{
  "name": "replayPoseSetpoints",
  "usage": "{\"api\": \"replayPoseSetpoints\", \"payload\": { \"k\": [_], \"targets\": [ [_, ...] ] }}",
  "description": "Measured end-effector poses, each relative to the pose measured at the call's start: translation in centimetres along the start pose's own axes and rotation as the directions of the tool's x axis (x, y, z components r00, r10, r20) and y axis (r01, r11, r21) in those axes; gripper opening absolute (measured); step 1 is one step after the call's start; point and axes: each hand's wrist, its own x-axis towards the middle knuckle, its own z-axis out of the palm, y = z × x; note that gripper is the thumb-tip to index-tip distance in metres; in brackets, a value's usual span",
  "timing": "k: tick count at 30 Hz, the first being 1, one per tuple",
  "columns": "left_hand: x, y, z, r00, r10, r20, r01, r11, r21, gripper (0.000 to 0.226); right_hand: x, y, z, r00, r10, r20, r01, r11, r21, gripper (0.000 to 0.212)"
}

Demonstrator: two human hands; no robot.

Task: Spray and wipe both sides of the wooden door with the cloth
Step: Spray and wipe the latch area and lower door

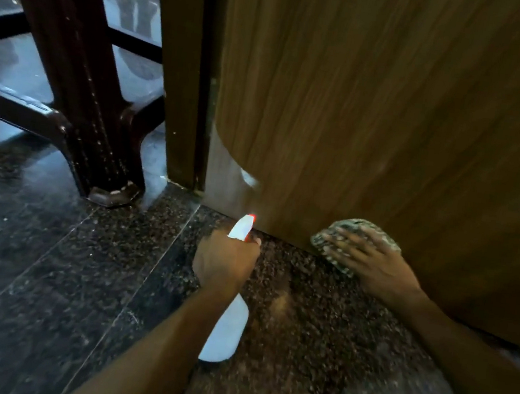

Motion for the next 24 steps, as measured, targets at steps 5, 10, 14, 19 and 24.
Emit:
{"api": "replayPoseSetpoints", "payload": {
  "k": [5, 10, 14, 19, 24],
  "targets": [
    [2.1, -1.0, -0.1, 0.997, 0.073, -0.038, -0.078, 0.983, -0.165, 0.046, 7.0, -0.8, -4.4, 0.94, 0.239, -0.245, -0.222, 0.97, 0.094, 0.077],
    [2.5, -0.7, -1.0, 0.987, 0.156, -0.024, -0.157, 0.951, -0.267, 0.045, 17.1, -5.3, -7.2, 0.987, -0.065, -0.144, 0.065, 0.998, -0.008, 0.068],
    [3.6, -1.2, -2.6, 0.983, 0.18, -0.046, -0.185, 0.926, -0.33, 0.041, 17.4, -7.9, -6.2, 0.966, -0.238, 0.102, 0.247, 0.966, -0.082, 0.063],
    [4.5, -2.4, -3.9, 0.974, 0.191, -0.125, -0.223, 0.909, -0.353, 0.02, 14.7, -3.9, -7.2, 0.987, -0.088, -0.131, 0.09, 0.996, 0.012, 0.063],
    [5.1, -2.2, -4.9, 0.97, 0.126, -0.207, -0.204, 0.887, -0.413, 0.026, 20.4, -2.2, -13.0, 0.915, 0.201, -0.349, -0.186, 0.98, 0.075, 0.068]
  ]
}}
